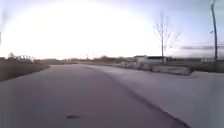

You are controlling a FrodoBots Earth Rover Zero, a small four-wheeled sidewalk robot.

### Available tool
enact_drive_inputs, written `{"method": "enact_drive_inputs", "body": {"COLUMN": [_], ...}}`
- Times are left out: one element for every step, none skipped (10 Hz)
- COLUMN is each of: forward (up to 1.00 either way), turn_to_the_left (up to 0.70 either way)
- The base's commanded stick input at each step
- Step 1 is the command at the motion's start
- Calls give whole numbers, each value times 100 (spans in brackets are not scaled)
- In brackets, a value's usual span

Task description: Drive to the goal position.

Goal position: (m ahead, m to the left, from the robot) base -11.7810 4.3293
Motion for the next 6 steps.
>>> {"method": "enact_drive_inputs", "body": {"forward": [100, 100, 100, 100, 100, 100], "turn_to_the_left": [1, 1, 1, 1, 1, 1]}}
